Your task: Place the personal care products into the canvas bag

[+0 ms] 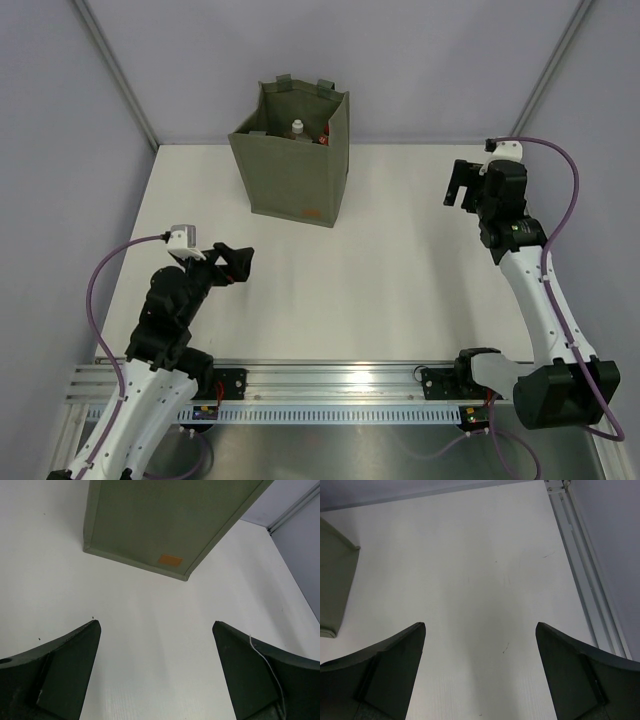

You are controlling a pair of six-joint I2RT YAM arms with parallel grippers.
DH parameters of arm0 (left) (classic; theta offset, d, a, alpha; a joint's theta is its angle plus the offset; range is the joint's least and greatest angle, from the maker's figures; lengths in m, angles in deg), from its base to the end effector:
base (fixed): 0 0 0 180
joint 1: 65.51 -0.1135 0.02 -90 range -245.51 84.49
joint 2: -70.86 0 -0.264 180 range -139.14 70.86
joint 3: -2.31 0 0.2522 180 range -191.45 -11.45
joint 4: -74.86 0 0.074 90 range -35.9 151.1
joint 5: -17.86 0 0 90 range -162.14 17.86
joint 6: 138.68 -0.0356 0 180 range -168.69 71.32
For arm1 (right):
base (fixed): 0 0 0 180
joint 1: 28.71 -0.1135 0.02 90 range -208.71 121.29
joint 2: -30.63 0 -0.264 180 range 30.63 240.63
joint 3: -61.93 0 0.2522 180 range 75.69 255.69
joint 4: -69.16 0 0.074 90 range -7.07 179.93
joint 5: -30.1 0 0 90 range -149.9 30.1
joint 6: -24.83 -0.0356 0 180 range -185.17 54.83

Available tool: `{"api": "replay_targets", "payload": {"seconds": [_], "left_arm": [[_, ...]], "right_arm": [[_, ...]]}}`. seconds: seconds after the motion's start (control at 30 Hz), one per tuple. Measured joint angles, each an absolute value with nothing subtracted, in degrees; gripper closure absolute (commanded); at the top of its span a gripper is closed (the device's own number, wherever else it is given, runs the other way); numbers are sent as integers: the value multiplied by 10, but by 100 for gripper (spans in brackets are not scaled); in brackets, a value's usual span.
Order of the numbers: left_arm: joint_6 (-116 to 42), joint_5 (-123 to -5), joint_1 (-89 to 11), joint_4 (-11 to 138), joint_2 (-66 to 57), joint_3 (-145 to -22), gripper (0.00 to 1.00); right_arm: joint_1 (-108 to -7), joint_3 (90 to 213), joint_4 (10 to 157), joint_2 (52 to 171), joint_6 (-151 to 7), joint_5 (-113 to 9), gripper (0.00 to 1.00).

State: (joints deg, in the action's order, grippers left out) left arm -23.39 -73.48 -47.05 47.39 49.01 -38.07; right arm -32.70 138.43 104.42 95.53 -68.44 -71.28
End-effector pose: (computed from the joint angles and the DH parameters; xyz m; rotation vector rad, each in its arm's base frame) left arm 0.1163 -0.0380 0.2749 -0.1222 1.7532 -0.5407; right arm 0.2547 0.0107 0.3596 0.1161 1.9735 -0.1145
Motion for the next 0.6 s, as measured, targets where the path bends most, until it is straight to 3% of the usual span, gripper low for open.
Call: {"api": "replay_targets", "payload": {"seconds": [0.6], "left_arm": [[-232, -739, -471, 473, 490, -380, 1]], "right_arm": [[-327, 1391, 1053, 966, -684, -713, 0]]}}
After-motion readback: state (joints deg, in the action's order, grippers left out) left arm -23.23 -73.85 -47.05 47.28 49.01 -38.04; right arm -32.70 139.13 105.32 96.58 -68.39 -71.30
